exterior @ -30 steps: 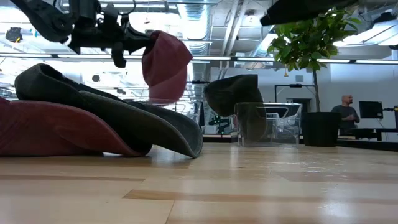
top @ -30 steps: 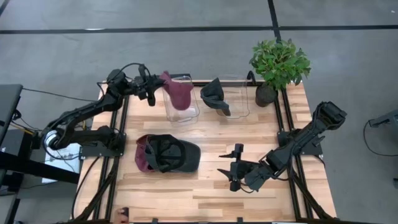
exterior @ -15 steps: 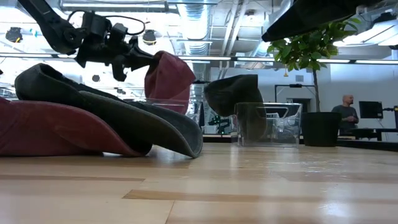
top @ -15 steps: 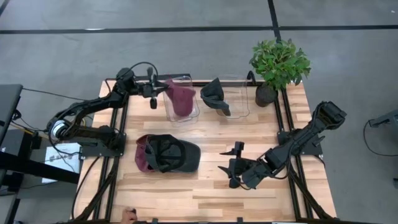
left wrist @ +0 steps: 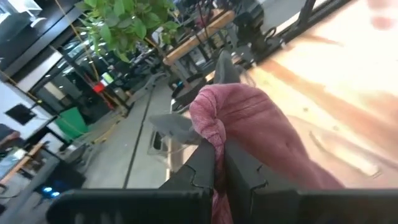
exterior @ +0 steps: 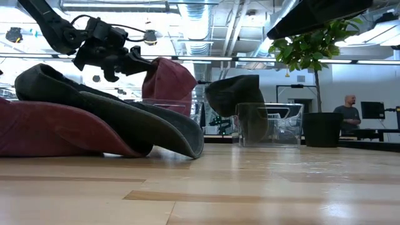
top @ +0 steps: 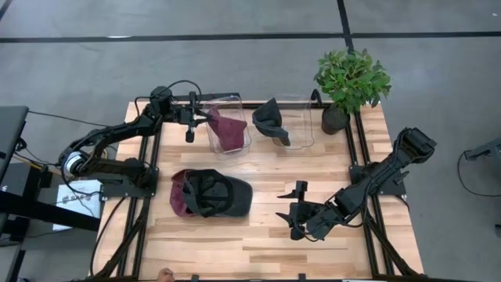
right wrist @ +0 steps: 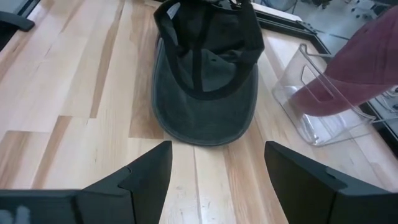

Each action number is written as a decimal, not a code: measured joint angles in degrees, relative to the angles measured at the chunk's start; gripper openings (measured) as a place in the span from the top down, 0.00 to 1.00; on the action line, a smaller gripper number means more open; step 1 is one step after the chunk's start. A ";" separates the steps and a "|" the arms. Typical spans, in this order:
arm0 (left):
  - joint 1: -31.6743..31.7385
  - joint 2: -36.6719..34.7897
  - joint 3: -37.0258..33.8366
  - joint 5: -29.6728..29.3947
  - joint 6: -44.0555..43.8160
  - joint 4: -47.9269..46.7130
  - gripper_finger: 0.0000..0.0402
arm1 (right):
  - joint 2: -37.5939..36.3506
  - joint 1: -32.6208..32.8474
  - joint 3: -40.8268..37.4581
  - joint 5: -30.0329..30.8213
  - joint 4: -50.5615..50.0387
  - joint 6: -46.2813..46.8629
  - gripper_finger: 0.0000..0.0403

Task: Pick & Place hat
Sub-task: Put the right red cap in the left transparent bin

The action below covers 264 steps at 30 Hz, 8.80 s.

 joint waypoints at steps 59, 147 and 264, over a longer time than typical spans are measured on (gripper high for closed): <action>-5.29 -8.65 0.00 10.50 -14.42 -32.30 0.96 | 0.00 -13.30 0.00 -8.10 18.26 -16.46 0.38; -6.99 -5.09 -0.03 -12.69 -5.43 4.28 0.96 | 27.31 -53.30 44.70 -39.41 0.06 -38.54 1.00; -6.75 -24.13 0.00 -19.96 -25.15 -40.16 0.57 | 27.27 -40.54 44.76 -34.24 -8.17 -39.04 0.40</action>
